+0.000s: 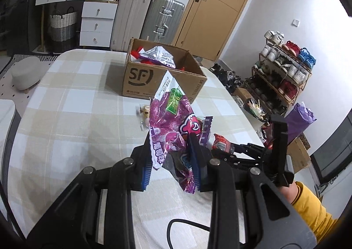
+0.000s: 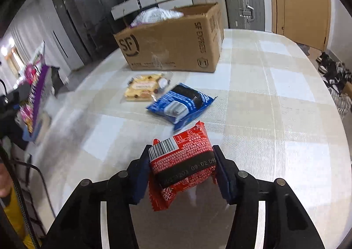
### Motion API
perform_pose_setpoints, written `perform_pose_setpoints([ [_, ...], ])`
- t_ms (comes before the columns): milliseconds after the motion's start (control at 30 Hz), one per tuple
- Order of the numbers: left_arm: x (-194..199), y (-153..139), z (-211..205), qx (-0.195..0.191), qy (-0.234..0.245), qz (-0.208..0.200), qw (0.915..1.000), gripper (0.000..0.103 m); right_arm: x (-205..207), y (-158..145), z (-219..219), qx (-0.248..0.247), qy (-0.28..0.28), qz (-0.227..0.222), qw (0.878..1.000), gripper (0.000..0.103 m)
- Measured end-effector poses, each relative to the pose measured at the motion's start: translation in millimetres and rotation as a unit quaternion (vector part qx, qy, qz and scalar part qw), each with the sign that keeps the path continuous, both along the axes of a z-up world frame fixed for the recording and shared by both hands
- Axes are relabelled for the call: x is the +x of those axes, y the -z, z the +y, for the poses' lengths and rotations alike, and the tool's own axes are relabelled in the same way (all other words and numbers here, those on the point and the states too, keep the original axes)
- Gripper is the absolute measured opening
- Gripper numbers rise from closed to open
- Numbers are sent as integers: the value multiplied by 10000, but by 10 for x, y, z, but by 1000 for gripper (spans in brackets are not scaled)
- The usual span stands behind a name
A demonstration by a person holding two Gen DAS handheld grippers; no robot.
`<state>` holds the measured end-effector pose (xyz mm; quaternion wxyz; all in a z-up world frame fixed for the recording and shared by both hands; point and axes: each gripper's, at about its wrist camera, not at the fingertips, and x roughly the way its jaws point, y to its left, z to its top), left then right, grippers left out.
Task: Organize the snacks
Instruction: 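Lift both held snacks and carry them over the cardboard box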
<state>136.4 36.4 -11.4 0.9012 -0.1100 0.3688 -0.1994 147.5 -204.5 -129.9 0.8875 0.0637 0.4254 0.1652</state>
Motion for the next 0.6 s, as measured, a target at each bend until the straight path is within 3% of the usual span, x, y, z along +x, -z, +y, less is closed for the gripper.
perform_pose_setpoints([
  [300, -512, -249, 70, -35, 108, -213, 9997, 26, -479, -714, 87, 784, -86, -707, 9944, 53],
  [600, -972, -499, 141, 14, 142, -344, 9993, 27, -916, -1408, 369, 1259, -434, -1481, 9800, 53],
])
